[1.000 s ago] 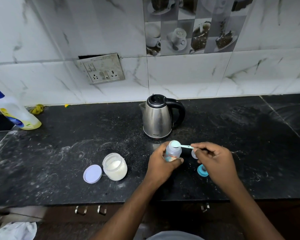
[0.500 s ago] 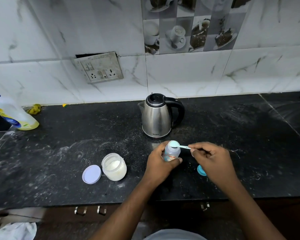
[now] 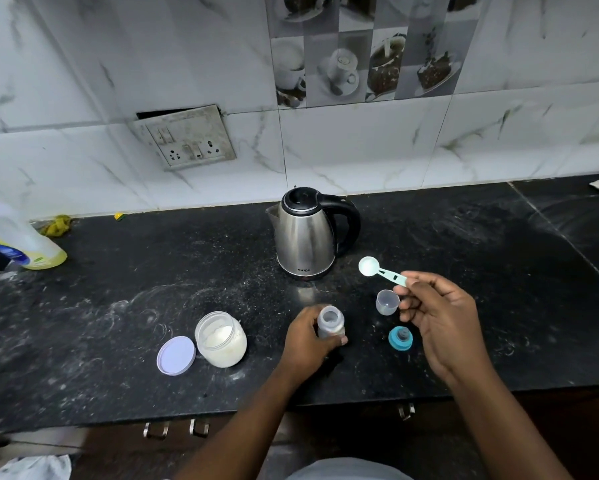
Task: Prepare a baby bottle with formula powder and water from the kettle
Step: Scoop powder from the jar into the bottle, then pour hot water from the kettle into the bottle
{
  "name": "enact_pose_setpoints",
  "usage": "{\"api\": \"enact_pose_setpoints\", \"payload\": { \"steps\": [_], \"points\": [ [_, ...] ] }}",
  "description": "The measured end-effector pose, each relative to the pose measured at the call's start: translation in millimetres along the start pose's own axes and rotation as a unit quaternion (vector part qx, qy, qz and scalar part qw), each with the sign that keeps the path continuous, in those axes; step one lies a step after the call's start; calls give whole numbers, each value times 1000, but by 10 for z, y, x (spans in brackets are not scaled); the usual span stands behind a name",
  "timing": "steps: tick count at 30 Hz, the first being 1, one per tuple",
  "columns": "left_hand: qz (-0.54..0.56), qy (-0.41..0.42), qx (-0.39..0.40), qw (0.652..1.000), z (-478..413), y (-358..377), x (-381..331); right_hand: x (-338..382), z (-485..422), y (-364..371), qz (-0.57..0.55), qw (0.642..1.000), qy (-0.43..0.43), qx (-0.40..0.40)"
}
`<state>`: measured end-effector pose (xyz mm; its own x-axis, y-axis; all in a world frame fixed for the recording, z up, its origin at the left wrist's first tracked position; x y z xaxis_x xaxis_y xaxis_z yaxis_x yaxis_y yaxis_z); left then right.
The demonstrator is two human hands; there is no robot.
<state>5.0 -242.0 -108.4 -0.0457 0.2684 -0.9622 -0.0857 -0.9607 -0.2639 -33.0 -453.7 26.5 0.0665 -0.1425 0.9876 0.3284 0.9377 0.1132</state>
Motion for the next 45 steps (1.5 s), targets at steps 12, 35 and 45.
{"api": "enact_pose_setpoints", "payload": {
  "steps": [12,35,45],
  "points": [
    [-64,-5,-21,998,137,-35,46,-222,-61,219,79,996,12,45],
    [95,-64,-203,973,1142,-954,534,-545,-39,2305,500,805,-226,224],
    [60,-15,-53,997,523,-423,307,-26,-742,722,421,893,-156,-19]
  ]
}}
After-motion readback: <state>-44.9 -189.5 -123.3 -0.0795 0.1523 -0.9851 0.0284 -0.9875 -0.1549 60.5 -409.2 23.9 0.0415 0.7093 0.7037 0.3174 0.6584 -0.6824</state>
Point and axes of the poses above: each hand's wrist, its own z-axis away from the middle knuckle, its own y-axis out of the palm, x = y × z, the point moved 1 cm from there along -z, towards the middle knuckle, and after that the axes turned 10 degrees about z, right-handed, at the moved point
